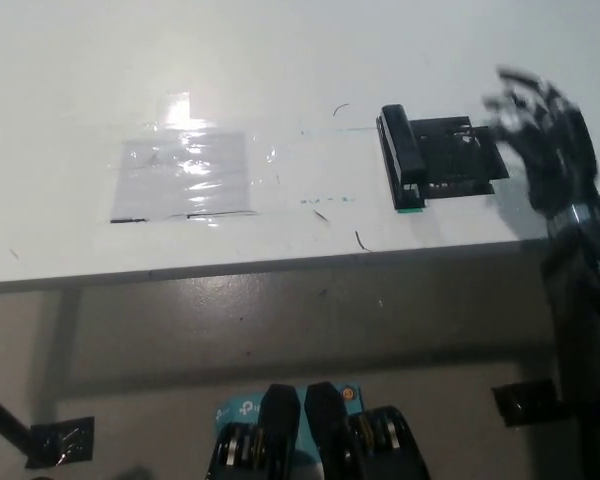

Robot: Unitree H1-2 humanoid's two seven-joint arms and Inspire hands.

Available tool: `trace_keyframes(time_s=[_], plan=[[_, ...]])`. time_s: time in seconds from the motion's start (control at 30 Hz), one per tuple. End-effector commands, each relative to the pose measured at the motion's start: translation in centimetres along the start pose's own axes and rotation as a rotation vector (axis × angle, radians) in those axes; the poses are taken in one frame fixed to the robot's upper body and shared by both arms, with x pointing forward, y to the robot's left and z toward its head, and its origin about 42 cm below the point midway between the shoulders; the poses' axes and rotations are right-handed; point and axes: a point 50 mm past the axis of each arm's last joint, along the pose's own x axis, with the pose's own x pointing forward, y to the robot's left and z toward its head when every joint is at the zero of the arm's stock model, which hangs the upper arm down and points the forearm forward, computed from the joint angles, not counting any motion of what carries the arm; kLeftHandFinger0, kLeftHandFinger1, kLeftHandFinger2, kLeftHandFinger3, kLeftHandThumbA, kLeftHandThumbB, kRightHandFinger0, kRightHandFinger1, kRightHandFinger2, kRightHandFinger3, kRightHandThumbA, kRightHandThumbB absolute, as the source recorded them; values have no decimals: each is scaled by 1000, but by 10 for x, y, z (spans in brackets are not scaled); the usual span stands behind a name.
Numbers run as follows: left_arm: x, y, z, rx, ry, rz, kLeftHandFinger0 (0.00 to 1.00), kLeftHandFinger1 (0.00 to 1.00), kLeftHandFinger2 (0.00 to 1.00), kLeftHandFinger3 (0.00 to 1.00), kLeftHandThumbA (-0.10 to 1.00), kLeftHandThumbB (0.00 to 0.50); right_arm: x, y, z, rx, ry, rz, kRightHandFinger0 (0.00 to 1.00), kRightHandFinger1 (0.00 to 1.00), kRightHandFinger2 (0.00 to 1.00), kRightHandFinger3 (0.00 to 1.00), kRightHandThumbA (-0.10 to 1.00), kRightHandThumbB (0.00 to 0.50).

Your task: A stapler is kept infront of the robot on the black mark on the desk and the robot uses its right hand to lift the top of the stapler to open it

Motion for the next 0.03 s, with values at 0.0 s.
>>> trace_keyframes(time_s=[0.0], plan=[[5, 10, 21, 18, -60, 6, 161, 161, 399, 698, 305, 0, -35, -9, 14, -182, -189, 45, 217, 267, 377, 566, 241, 0]])
